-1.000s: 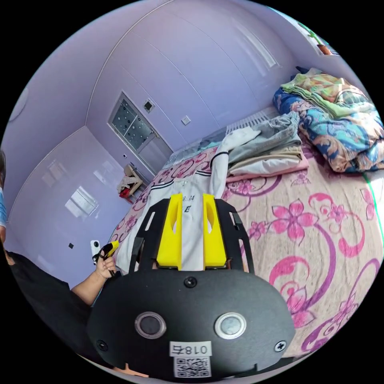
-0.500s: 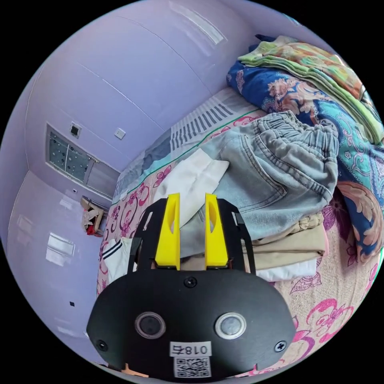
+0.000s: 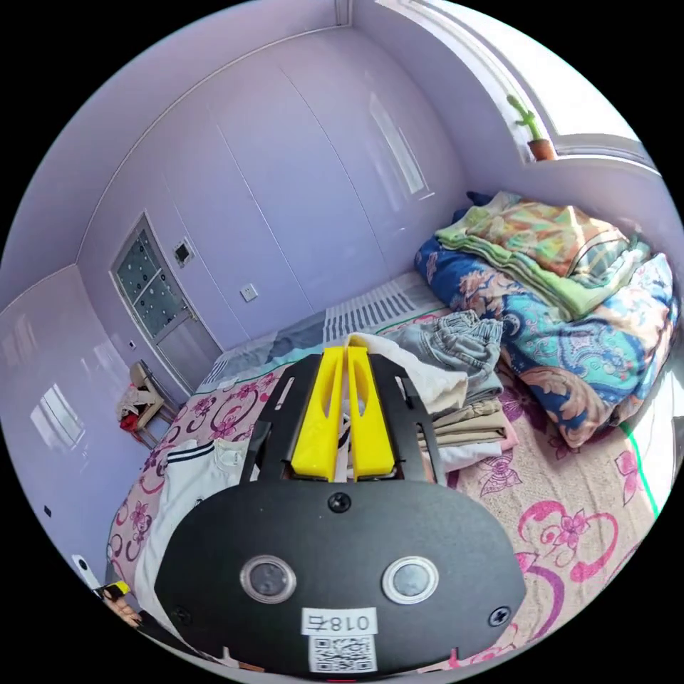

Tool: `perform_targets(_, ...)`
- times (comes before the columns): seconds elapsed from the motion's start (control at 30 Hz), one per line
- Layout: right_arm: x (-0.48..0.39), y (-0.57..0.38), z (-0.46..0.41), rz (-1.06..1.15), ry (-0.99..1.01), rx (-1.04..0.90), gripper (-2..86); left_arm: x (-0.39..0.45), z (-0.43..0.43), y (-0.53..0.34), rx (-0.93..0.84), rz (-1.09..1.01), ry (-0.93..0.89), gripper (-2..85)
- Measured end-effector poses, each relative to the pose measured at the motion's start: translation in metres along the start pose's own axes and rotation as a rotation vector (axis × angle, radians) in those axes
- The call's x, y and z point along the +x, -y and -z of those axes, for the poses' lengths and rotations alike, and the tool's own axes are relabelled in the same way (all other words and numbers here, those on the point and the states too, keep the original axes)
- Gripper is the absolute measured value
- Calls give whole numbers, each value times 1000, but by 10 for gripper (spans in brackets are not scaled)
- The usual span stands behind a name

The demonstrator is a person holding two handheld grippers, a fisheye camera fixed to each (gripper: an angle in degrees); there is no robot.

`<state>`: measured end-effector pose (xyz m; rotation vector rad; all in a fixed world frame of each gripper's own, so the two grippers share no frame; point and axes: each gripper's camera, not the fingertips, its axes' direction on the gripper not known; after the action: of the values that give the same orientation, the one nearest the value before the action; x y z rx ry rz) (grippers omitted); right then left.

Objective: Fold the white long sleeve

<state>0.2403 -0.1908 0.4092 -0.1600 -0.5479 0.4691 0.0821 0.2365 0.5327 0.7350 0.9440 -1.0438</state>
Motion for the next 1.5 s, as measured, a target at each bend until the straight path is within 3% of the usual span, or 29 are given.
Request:
perform_targets(0.13, -43, 7, 49, 103, -113, 96, 4, -8, 3, -5, 9, 43, 5, -10)
perform_targets(0.27, -60, 37, 42, 175, -303, 99, 8, -13, 10, -3, -10, 68, 33, -10)
perform_targets(0.37, -14, 80, -35, 69, -388, -181, 19, -16, 22, -2, 0, 74, 20, -10)
perform_targets(0.43, 51, 92, -88, -86, -289, -531, 36, -16, 33, -2, 8, 71, 28, -10)
perform_targets(0.5, 79, 96, -70, -148, -192, -457, 34, -15, 43, -5, 11, 69, 52, -10)
perform_targets(0.7, 138, 73, 2, -11, -149, -297, 74, -31, 60, -17, 25, 119, 47, -10)
perform_targets(0.87, 185, 49, 12, 45, -65, -316, 111, -29, 43, -6, -34, 96, 41, -10)
perform_targets(0.93, 211, 52, 8, -65, 59, -280, 123, -26, 35, -2, -51, 88, 30, -10)
perform_targets(1.07, 235, 63, -25, -155, 112, -346, 134, -17, 29, 10, -83, 62, 31, -10)
perform_targets(1.2, 249, 73, -44, -251, 38, -457, 50, -12, 38, 20, -103, 38, 58, -10)
perform_targets(1.3, 242, 71, -2, -252, 53, -337, 24, -12, 54, 24, -77, 25, 60, -10)
perform_targets(1.5, 244, 17, 135, -600, 412, 81, 14, -43, 69, 11, 0, 106, -18, -10)
